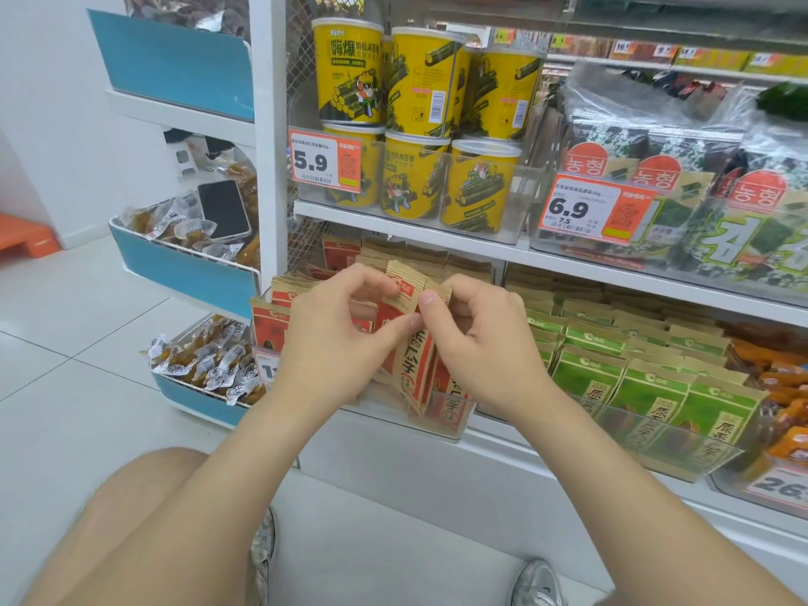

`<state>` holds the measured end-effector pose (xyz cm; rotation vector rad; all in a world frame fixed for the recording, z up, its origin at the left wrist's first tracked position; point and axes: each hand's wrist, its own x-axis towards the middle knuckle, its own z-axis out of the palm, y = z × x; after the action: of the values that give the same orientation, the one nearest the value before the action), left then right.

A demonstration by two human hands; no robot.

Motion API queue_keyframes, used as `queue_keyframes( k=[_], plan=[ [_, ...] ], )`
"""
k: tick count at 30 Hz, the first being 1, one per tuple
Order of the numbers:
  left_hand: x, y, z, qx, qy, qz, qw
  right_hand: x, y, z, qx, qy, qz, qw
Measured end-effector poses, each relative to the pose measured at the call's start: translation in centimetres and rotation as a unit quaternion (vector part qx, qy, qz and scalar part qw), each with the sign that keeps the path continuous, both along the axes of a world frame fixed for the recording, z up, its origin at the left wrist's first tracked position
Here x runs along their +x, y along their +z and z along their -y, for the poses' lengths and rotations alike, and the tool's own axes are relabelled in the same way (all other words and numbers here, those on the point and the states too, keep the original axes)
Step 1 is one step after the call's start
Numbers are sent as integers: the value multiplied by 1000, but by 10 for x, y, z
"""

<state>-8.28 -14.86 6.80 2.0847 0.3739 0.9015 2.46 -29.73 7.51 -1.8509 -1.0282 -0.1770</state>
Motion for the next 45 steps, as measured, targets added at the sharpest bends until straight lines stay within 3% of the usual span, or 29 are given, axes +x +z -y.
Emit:
queue_keyframes(
  k=[5, 12, 15, 19, 21, 30, 33, 38, 42, 45],
  plan=[
    [2, 2, 7, -59, -15, 11, 998, -3, 1, -2, 38, 0, -14, 999],
    [0, 6, 4, -148, -37, -6, 988, -3, -1, -2, 11, 11, 5, 1000],
    [0, 5, 3, -120, -42, -3, 992, -2, 1, -3, 15, -7, 18, 1000],
    [2, -1, 2, 39, -33, -18, 998, -1, 0, -3, 41, -50, 35, 997],
    [3, -4, 3, 73, -33, -31, 996, -3, -2, -4, 33, -60, 48, 997],
    [5, 0, -2, -18, -40, -79, 996, -10, -8, -14, 51, -67, 63, 994],
    [3, 4, -5, -27, -60, -95, 993, -13, -6, -15, 76, -61, 31, 995],
    [-1, 2, -2, -40, -67, -195, 978, -13, 2, -13, 121, -49, -104, 986],
    [-1, 1, -2, -57, -36, -174, 982, -15, 16, -8, 137, -13, -227, 964],
    [-1, 0, -5, -22, -12, -137, 990, -7, 14, -4, 72, 4, -189, 979]
  ],
)
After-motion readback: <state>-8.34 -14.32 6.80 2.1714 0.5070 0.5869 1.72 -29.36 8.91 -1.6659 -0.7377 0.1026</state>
